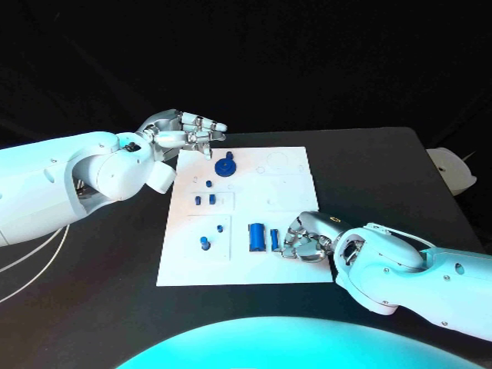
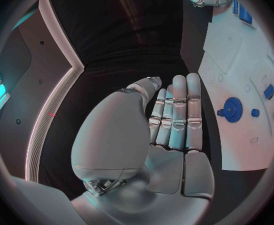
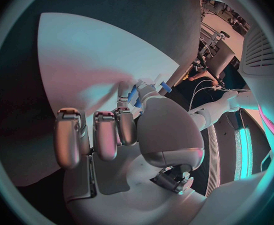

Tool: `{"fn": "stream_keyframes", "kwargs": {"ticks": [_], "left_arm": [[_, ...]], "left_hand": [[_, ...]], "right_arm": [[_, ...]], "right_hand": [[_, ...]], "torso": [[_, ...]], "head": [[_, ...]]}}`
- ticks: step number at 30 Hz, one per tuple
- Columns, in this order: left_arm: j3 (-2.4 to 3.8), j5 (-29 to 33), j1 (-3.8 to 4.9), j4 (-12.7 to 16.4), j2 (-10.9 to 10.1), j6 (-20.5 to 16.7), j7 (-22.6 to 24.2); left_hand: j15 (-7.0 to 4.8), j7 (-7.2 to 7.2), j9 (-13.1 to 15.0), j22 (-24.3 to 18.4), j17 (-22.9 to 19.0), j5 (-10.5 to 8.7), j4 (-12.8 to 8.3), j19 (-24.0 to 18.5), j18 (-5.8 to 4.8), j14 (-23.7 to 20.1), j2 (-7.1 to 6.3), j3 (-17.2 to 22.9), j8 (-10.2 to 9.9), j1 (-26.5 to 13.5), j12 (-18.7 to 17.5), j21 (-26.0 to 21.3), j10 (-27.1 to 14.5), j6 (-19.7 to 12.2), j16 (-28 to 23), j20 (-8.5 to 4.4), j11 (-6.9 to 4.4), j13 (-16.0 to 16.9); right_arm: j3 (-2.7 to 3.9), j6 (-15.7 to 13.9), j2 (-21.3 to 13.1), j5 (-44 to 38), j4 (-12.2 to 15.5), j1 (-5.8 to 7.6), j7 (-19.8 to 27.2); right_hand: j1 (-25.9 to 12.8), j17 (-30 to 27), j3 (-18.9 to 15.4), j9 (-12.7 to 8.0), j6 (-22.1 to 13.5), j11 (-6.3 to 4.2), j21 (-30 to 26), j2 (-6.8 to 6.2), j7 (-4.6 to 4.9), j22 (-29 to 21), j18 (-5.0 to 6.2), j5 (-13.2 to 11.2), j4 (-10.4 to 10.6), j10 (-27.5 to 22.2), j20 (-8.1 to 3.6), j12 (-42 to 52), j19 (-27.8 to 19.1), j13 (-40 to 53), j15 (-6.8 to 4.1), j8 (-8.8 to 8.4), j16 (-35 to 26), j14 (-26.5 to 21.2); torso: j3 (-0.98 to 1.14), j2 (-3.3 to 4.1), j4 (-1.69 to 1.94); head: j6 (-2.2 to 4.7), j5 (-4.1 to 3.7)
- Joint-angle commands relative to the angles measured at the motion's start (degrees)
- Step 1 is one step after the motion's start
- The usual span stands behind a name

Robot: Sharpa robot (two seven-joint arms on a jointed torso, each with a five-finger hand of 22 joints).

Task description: Assemble the parts on the task board

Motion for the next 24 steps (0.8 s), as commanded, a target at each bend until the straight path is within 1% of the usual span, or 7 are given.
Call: {"fn": "stream_keyframes", "kwargs": {"ticks": [1, 11, 17, 19, 20, 21, 24], "left_arm": [[0.02, -0.40, 0.02, 0.06, 0.03, 1.12, 0.19], [0.02, -0.52, 0.02, 0.00, 0.00, 1.15, 0.18], [0.02, -0.54, 0.01, -0.05, -0.01, 1.22, 0.26], [0.02, -0.53, 0.01, -0.08, 0.01, 1.33, 0.37], [0.02, -0.51, 0.01, -0.10, 0.02, 1.45, 0.45], [0.02, -0.47, 0.01, -0.11, 0.03, 1.59, 0.56], [0.01, -0.03, 0.00, -0.28, 0.21, 1.68, 1.00]], "left_hand": [[0.18, -0.15, 0.06, -0.05, -0.09, -0.16, 0.17, 0.19, 0.37, -0.15, 0.02, 0.14, 0.39, 0.10, 0.39, -0.29, -0.54, -0.45, -0.18, 0.06, 0.00, -0.07], [0.18, -0.15, 0.06, -0.05, -0.09, -0.16, 0.17, 0.19, 0.37, -0.15, 0.02, 0.14, 0.39, 0.10, 0.39, -0.29, -0.54, -0.45, -0.18, 0.06, 0.00, -0.07], [0.18, -0.15, 0.06, -0.05, -0.10, -0.16, 0.16, 0.19, 0.37, -0.15, 0.02, 0.14, 0.39, 0.10, 0.39, -0.29, -0.54, -0.45, -0.18, 0.06, 0.00, -0.07], [0.17, -0.15, 0.06, -0.04, -0.10, -0.16, 0.12, 0.19, 0.37, -0.16, 0.01, 0.17, 0.40, 0.16, 0.41, -0.29, -0.56, -0.46, -0.18, 0.06, -0.01, -0.08], [0.19, -0.14, 0.06, -0.05, -0.11, -0.18, 0.14, 0.18, 0.37, -0.18, -0.06, 0.12, 0.40, 0.10, 0.42, -0.30, -0.56, -0.46, -0.18, 0.07, 0.01, -0.08], [0.22, -0.13, 0.07, -0.05, -0.12, -0.21, 0.19, 0.16, 0.35, -0.20, -0.15, 0.03, 0.42, -0.03, 0.45, -0.32, -0.56, -0.47, -0.19, 0.08, 0.02, -0.09], [0.24, -0.14, 0.07, -0.06, -0.12, -0.23, 0.26, 0.13, 0.33, -0.23, -0.22, -0.05, 0.44, -0.18, 0.49, -0.35, -0.53, -0.45, -0.19, 0.11, 0.03, -0.09]], "right_arm": [[-0.09, 1.85, -0.08, -0.14, -0.09, -0.10, 0.09], [-0.09, 1.26, -0.48, -0.36, 1.20, -0.11, 2.03], [-0.08, 0.43, -1.71, 0.01, 2.57, -0.07, 3.44], [-0.07, -0.21, -2.27, 0.71, 2.91, 0.04, 5.28], [-0.05, -0.68, -2.68, 1.65, 3.00, 0.24, 7.54], [-0.04, -1.51, -3.17, 3.58, 2.95, 0.72, 11.27], [-0.01, -3.26, -3.88, 10.55, 1.96, 2.35, 20.28]], "right_hand": [[0.99, 7.91, -0.16, -0.04, -0.37, -0.26, -0.26, -0.19, 0.11, 13.23, -0.28, -0.61, -0.64, 0.91, -0.49, -0.02, 3.76, 7.44, -0.34, -0.08, 0.04, 4.51], [0.74, 7.91, -1.08, -0.03, -0.30, -0.16, -0.30, -1.16, 0.23, 13.21, -0.28, -1.42, -0.82, 0.92, -0.45, -0.01, 3.74, 7.47, -0.27, -0.04, 0.04, 4.50], [0.42, 7.63, -1.86, -0.07, -0.40, -0.06, -0.75, -1.82, 0.35, 13.09, -0.19, -1.68, -0.80, 0.73, -0.39, -0.44, 3.59, 7.21, -0.20, -0.10, -0.16, 4.44], [0.36, 7.54, -2.00, -0.08, -0.48, -0.03, -1.01, -1.93, 0.39, 13.02, -0.13, -1.70, -0.79, 0.62, -0.38, -0.67, 3.51, 7.07, -0.18, -0.14, -0.22, 4.42], [0.36, 7.43, -2.07, -0.10, -0.56, 0.00, -1.43, -1.97, 0.42, 12.91, -0.05, -1.70, -0.79, 0.54, -0.37, -0.82, 3.37, 6.97, -0.16, -0.19, -0.29, 4.39], [0.98, 6.67, -2.11, -0.23, -1.33, 0.25, -3.61, -1.71, 0.71, 12.32, 0.38, -1.68, -1.07, 0.08, -0.25, -1.54, 2.63, 6.55, 0.04, -0.54, -0.82, 4.20], [2.79, 5.73, -1.70, -0.40, -2.52, 0.58, -6.60, -0.97, 1.11, 11.52, 0.95, -0.73, -1.94, -0.61, -0.02, -2.45, 1.57, 6.02, 0.30, -1.03, -1.52, 3.95]], "torso": [[-0.04, -0.07, -0.06], [-0.03, -0.02, -0.03], [-0.06, -0.12, -0.05], [-0.08, -0.14, -0.04], [-0.11, -0.21, -0.06], [-0.14, -0.21, -0.09], [-0.31, -0.55, -0.30]], "head": [[0.00, 0.02], [0.00, -0.06], [0.00, -0.03], [0.00, -0.03], [0.00, -0.03], [0.03, -0.06], [0.31, -0.14]]}}
